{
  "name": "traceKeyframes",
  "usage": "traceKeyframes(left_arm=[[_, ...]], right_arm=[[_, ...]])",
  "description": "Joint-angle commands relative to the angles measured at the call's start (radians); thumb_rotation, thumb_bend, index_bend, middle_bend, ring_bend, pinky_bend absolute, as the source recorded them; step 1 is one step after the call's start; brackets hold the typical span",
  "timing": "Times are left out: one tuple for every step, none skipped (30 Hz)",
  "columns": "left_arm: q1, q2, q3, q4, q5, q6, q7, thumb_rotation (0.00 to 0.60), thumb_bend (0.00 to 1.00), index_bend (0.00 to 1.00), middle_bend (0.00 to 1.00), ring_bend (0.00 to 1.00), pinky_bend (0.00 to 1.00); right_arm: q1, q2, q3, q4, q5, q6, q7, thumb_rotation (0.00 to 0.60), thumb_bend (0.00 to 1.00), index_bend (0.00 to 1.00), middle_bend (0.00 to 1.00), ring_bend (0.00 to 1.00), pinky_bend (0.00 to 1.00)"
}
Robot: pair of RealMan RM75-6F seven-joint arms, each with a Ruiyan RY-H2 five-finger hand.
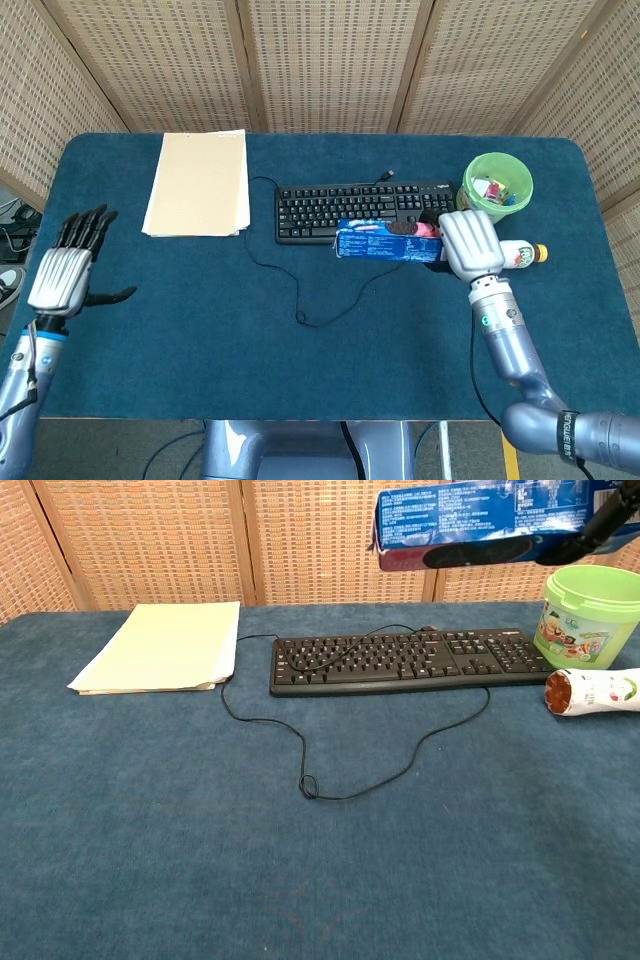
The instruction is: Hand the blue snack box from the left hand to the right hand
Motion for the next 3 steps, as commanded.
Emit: traceKeyframes(left_arm=[[0.054, 0.016, 0.057, 0.018, 0.03, 0.044, 0.0, 0.6, 0.0, 0.0, 0.0, 0.0, 0.0], [0.058, 0.016, 0.061, 0.021, 0.033, 0.046, -0.003, 0.6, 0.0, 0.0, 0.0, 0.0, 0.0], [0.06, 0.016, 0.065, 0.024, 0.034, 0.048, -0.005, 0.6, 0.0, 0.0, 0.0, 0.0, 0.0]], right_arm=[[-0.008, 0.002, -0.003, -0.019, -0.009, 0.02, -0.02, 0.6, 0.62, 0.72, 0.64, 0.63, 0.57], [-0.009, 0.002, -0.003, -0.021, -0.009, 0.022, -0.023, 0.6, 0.62, 0.72, 0.64, 0.63, 0.57], [-0.01, 0.002, -0.002, -0.023, -0.009, 0.024, -0.025, 0.6, 0.62, 0.72, 0.64, 0.63, 0.57]])
